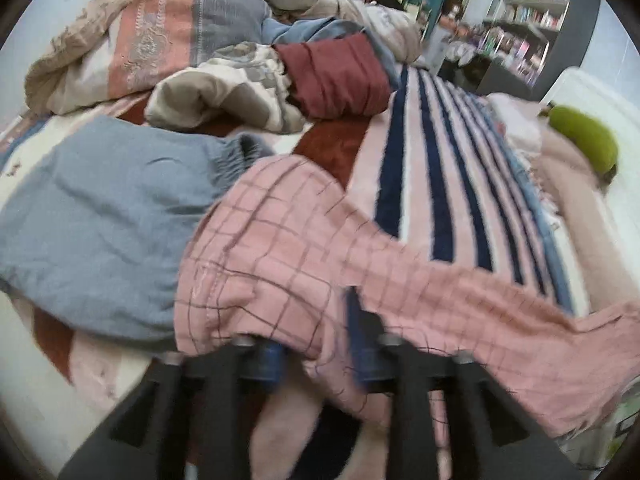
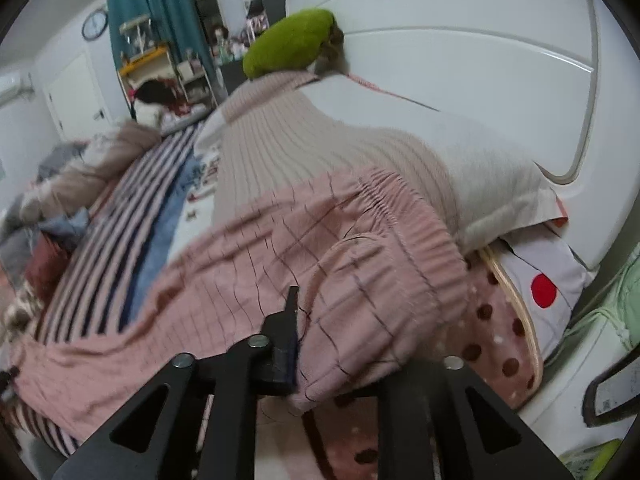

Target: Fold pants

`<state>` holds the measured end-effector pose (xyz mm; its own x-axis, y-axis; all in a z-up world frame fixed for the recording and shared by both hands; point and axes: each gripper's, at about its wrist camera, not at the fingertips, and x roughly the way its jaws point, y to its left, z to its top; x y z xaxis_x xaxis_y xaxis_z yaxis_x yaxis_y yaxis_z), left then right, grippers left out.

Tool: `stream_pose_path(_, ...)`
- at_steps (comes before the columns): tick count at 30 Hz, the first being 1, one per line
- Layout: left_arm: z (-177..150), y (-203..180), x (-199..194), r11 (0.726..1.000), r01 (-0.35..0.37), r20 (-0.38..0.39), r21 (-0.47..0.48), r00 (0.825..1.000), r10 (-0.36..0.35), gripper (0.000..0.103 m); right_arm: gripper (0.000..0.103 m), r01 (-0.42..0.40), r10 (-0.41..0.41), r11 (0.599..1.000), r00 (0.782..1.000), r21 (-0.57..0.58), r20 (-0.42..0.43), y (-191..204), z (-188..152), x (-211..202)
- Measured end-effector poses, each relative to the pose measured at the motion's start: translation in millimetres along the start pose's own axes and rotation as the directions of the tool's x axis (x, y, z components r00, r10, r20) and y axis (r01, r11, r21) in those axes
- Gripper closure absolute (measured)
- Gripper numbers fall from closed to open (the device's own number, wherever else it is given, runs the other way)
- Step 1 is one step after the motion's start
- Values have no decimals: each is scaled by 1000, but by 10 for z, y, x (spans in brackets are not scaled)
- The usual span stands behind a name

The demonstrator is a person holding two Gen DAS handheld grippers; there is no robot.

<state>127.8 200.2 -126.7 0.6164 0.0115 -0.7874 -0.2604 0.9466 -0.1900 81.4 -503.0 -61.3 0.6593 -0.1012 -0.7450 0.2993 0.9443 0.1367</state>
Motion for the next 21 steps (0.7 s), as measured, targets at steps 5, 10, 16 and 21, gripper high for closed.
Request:
stream_pose_path(5, -71, -9, -263, 998, -38, 18, 49, 999, 37, 61, 64, 42, -44, 998, 998, -49, -38, 70, -147, -71)
stream_pose_path(10, -70, -178, -527, 996, 5, 66, 91, 998, -11, 57, 60, 103, -104, 989, 995, -103, -5, 176, -290, -328)
stream_pose_path(16, -71, -835, -416, 948, 233, 24, 216, 970, -244, 56, 59, -33, 49, 976, 997, -214, 67, 627, -305, -555)
stream_pose_path(21, -193, -1545, -97, 857, 423, -105, 293, 906, -411, 56, 74, -308, 316, 906, 948, -292, -19, 1229, -311, -206)
